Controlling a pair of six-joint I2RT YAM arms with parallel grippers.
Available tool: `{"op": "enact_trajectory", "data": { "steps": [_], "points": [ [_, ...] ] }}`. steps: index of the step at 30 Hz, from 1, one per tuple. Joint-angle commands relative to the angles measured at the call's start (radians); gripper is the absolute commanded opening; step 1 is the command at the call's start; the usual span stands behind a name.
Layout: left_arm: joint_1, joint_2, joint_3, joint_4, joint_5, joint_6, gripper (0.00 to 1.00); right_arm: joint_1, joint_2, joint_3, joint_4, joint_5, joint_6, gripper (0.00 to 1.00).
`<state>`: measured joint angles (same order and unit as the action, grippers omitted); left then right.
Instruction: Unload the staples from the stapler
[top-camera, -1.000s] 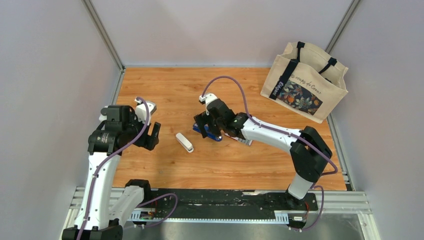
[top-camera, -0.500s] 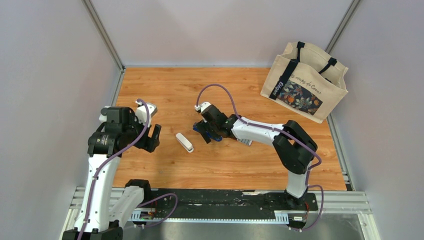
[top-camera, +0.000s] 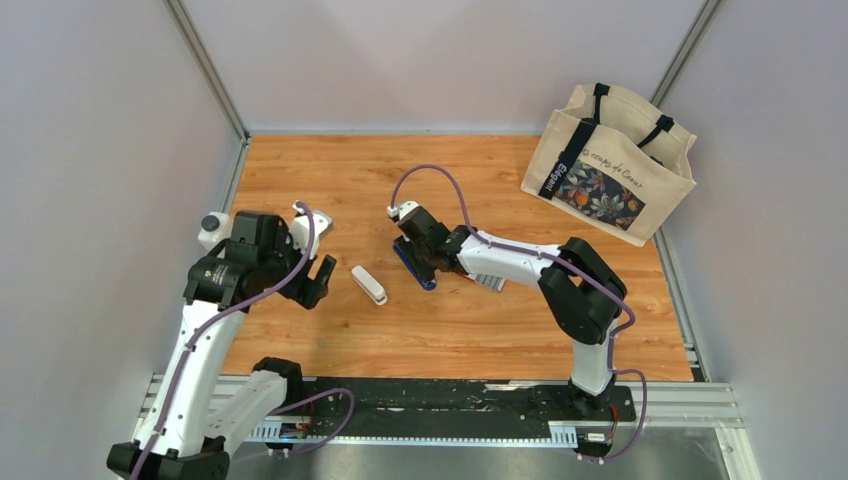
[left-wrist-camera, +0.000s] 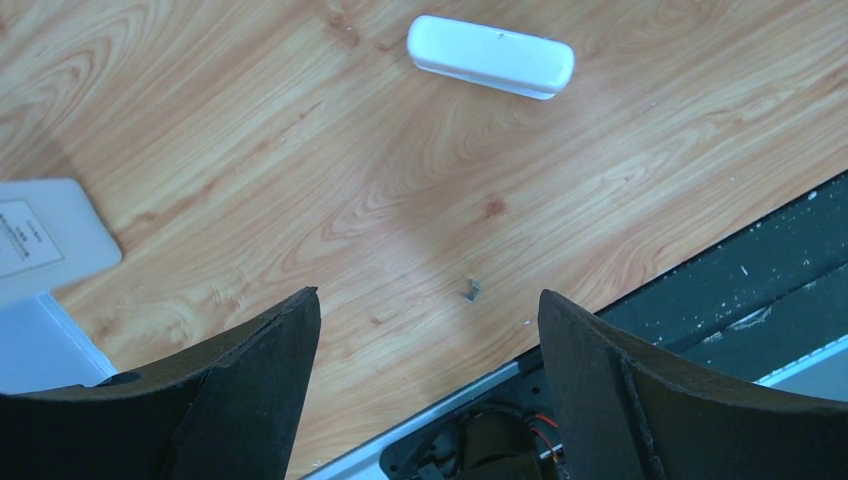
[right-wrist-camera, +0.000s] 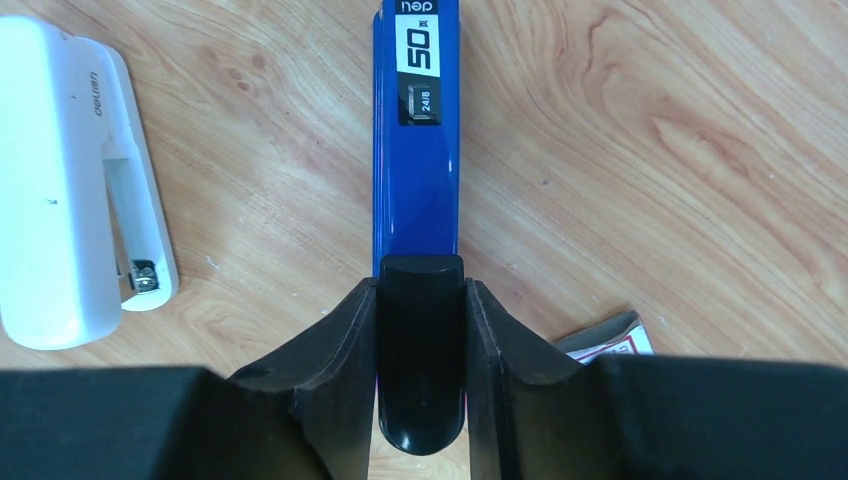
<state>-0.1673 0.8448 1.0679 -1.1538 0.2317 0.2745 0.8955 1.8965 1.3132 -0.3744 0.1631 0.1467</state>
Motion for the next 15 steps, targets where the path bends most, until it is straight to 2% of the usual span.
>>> {"op": "enact_trajectory", "data": {
  "steps": [1,5,10,15],
  "points": [
    [-0.076,0.046,0.032,0.058,-0.046,-0.020,0.88,-0.007,-0.042,0.049,0.012,-0.033,0.108,0.00],
    [-0.150,0.153,0.067,0.101,-0.008,-0.024,0.88,-0.013,-0.170,-0.034,0.095,-0.050,0.217,0.00],
    [-0.236,0.272,0.095,0.198,0.119,-0.038,0.88,-0.015,-0.402,-0.245,0.305,-0.048,0.371,0.00],
    [-0.284,0.367,0.132,0.310,0.182,-0.101,0.88,-0.015,-0.525,-0.388,0.475,-0.010,0.491,0.00]
  ]
}}
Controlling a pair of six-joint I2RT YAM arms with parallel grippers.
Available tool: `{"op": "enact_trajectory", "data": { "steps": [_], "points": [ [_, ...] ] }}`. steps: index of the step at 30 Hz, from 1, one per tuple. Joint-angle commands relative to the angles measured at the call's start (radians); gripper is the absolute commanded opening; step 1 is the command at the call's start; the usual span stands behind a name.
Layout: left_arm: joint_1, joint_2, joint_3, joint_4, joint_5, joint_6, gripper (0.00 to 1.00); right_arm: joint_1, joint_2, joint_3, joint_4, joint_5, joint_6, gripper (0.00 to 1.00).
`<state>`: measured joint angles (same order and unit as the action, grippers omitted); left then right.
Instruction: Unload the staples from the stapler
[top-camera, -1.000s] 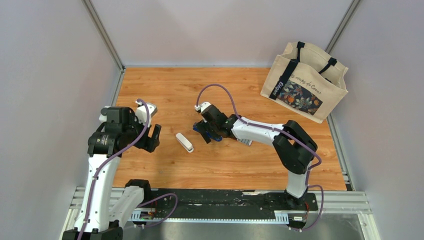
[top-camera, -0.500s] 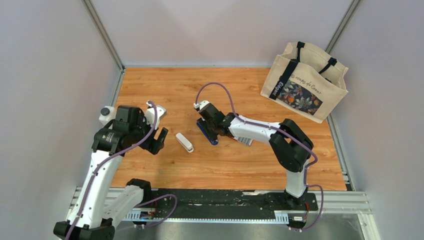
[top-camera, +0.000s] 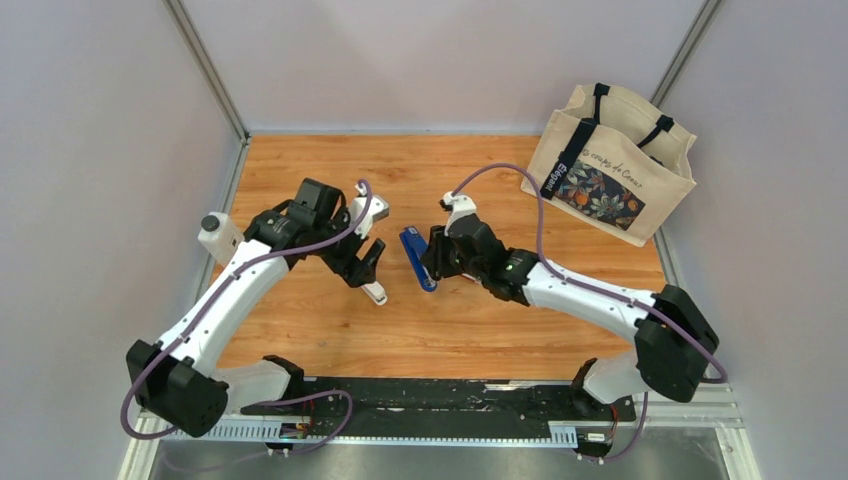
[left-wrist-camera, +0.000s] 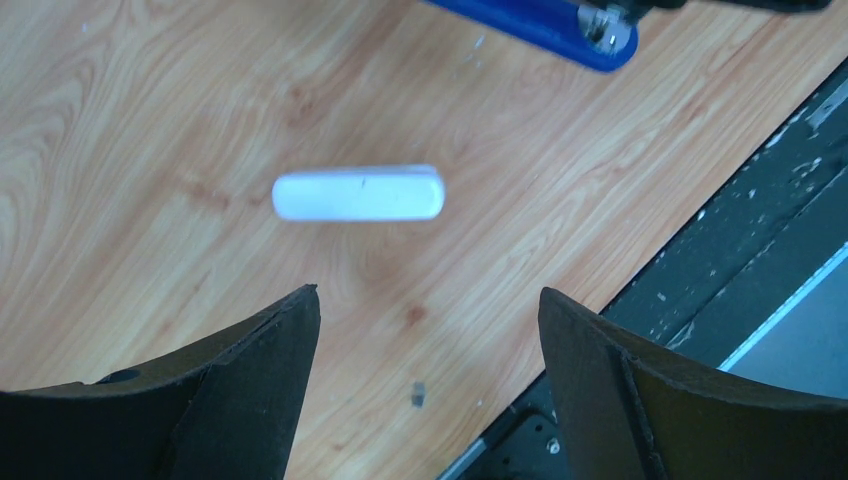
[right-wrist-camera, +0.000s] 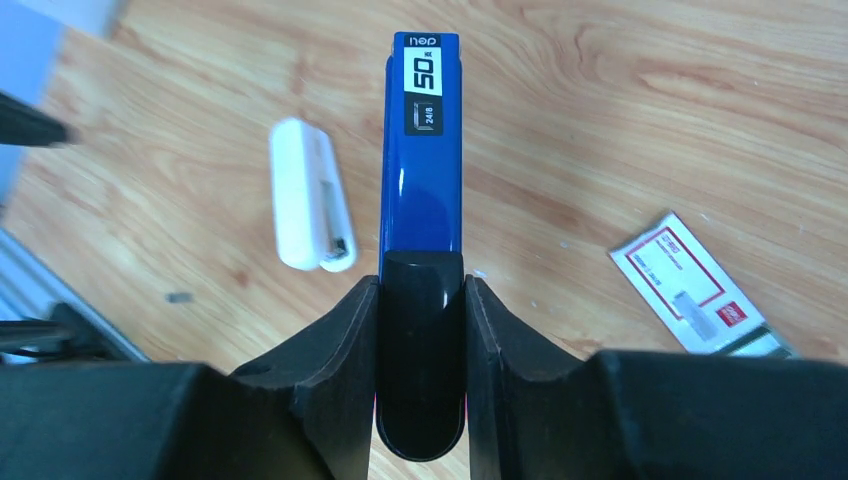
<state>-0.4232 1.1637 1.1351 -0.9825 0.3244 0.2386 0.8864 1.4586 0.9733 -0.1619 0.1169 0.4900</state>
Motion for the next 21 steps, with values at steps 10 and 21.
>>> {"op": "enact_trajectory", "data": {
  "steps": [10,21],
  "points": [
    [-0.087,0.206,0.117,0.220,0.269,-0.159,0.89,0.022,-0.181,-0.159,0.433,0.165,0.297,0.00],
    [-0.137,0.271,0.078,0.280,0.263,-0.154,0.86,0.036,-0.234,-0.222,0.528,0.216,0.363,0.00]
  ]
}}
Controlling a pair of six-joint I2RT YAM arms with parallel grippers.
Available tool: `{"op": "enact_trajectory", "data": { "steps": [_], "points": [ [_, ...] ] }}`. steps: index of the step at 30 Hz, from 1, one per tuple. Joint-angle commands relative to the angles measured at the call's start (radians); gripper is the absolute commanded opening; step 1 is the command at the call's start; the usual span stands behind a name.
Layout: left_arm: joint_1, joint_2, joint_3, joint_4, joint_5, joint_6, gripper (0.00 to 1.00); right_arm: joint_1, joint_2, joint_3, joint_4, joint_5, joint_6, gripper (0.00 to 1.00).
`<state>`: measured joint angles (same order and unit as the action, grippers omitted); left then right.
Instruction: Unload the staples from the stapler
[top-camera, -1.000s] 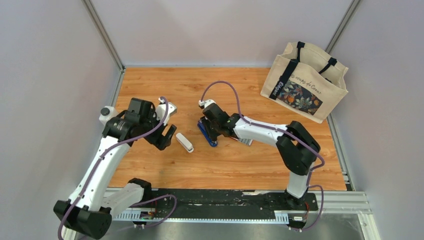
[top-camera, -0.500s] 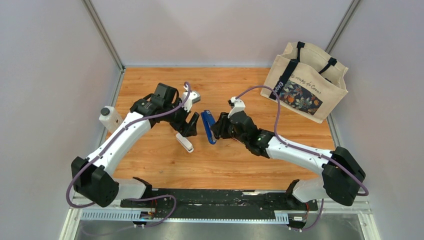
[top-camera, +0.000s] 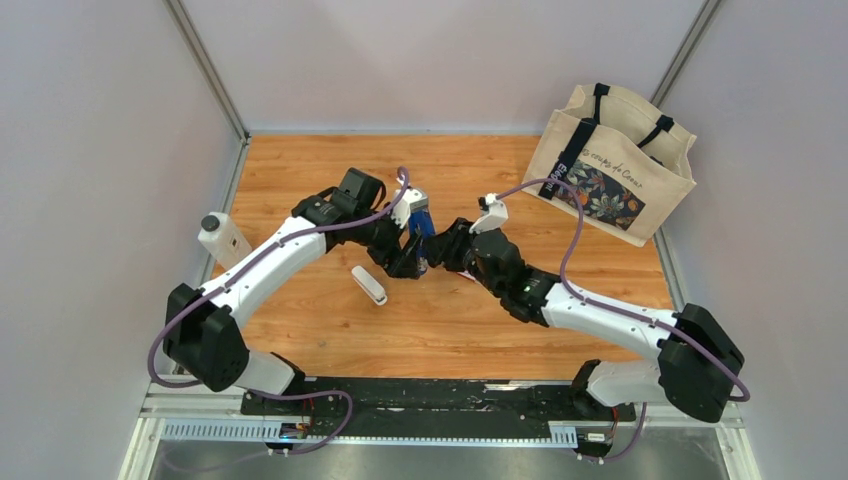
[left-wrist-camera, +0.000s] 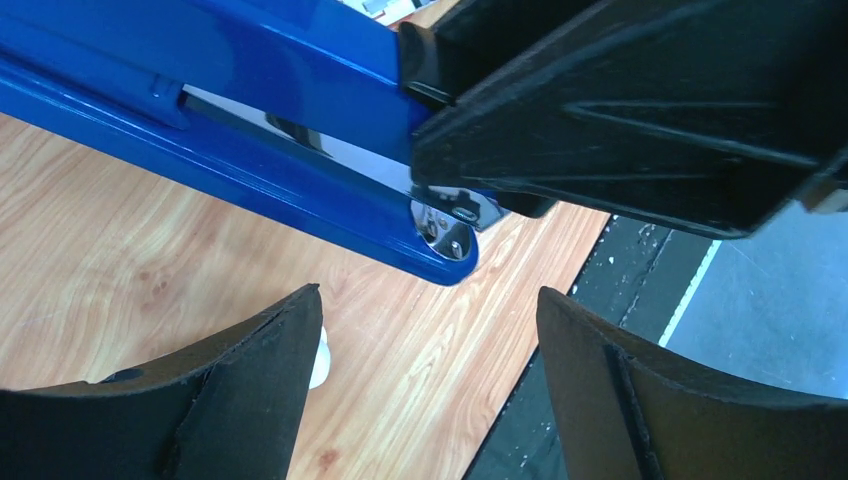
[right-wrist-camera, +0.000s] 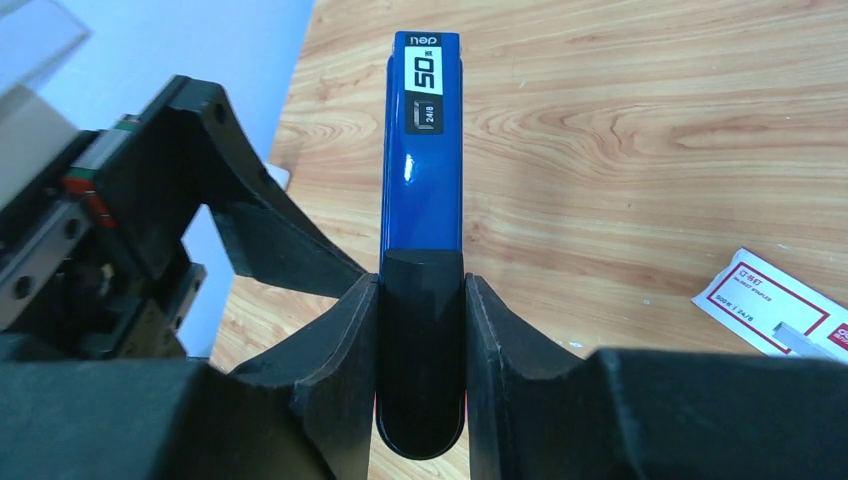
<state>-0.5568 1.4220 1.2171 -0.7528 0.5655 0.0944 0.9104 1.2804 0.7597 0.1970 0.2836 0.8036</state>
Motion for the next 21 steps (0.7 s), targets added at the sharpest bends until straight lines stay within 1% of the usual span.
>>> {"op": "enact_trajectory", "data": {
  "steps": [1,9,12,13,15,20,21],
  "points": [
    [-0.005,0.020,-0.002,0.052,0.023,-0.010,0.86,0.013,-0.062,-0.014,0.176,0.049,0.060,0.00],
    [-0.006,0.054,0.015,0.049,0.051,-0.002,0.79,0.025,-0.073,-0.056,0.246,0.040,0.120,0.00],
    [-0.006,0.060,0.016,0.047,0.066,0.001,0.75,0.042,-0.069,-0.049,0.254,0.054,0.120,0.00],
    [-0.006,0.060,0.019,0.046,0.069,0.005,0.70,0.045,-0.069,-0.048,0.255,0.055,0.120,0.00],
    [-0.006,0.061,0.019,0.030,0.083,0.018,0.66,0.051,-0.072,-0.046,0.259,0.077,0.123,0.00],
    [-0.006,0.068,0.015,0.013,0.102,0.030,0.60,0.062,-0.067,-0.042,0.272,0.101,0.126,0.00],
    [-0.006,0.063,0.013,0.015,0.097,0.030,0.56,0.065,-0.067,-0.042,0.274,0.103,0.124,0.00]
  ]
}}
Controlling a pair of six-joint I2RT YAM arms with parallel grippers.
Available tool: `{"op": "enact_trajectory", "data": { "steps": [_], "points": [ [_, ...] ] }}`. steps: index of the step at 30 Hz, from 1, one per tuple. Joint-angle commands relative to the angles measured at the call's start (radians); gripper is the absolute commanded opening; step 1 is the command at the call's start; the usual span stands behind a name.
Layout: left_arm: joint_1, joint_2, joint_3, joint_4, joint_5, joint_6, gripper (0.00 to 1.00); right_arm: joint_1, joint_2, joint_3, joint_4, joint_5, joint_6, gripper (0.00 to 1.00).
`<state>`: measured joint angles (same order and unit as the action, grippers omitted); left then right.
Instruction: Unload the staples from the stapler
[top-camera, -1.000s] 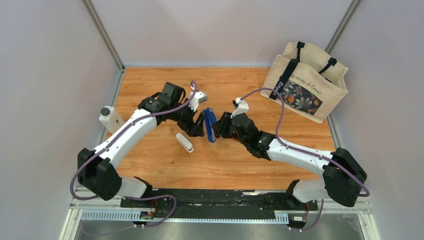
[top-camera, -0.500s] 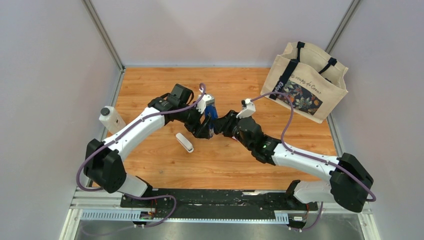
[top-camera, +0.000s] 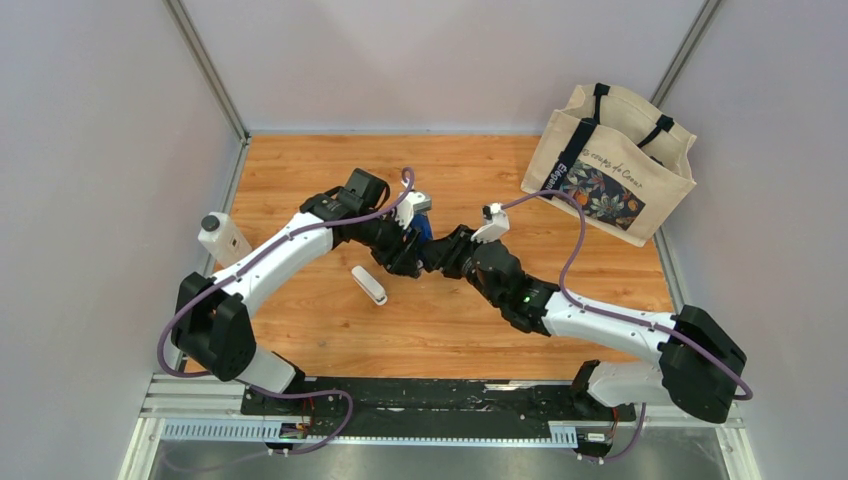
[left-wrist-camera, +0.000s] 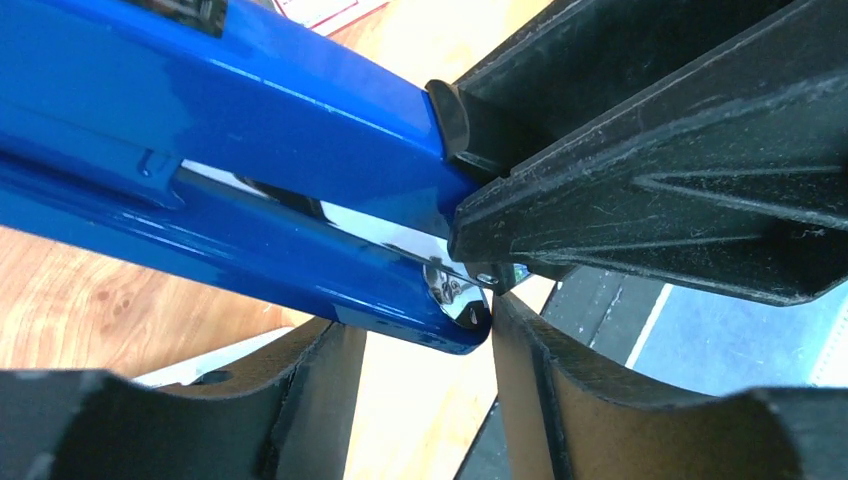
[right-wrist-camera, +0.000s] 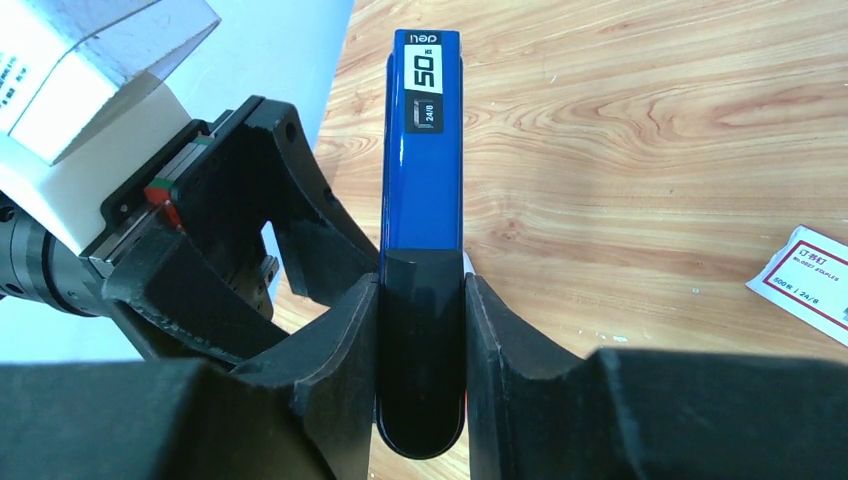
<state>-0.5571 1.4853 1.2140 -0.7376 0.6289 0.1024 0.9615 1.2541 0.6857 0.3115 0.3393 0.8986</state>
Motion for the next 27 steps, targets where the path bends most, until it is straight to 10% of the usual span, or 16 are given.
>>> {"op": "enact_trajectory", "data": {
  "steps": [1,12,27],
  "points": [
    [-0.006,-0.005,0.016,0.000,0.034,0.028,0.46,0.014,-0.039,0.031,0.158,0.047,0.031,0.00],
    [-0.006,-0.042,-0.025,0.061,-0.161,0.104,0.12,0.026,-0.059,-0.021,0.152,0.015,0.043,0.00],
    [-0.007,-0.086,-0.182,0.259,-0.403,0.281,0.09,0.028,-0.130,-0.121,0.055,-0.039,-0.003,0.00]
  ]
}}
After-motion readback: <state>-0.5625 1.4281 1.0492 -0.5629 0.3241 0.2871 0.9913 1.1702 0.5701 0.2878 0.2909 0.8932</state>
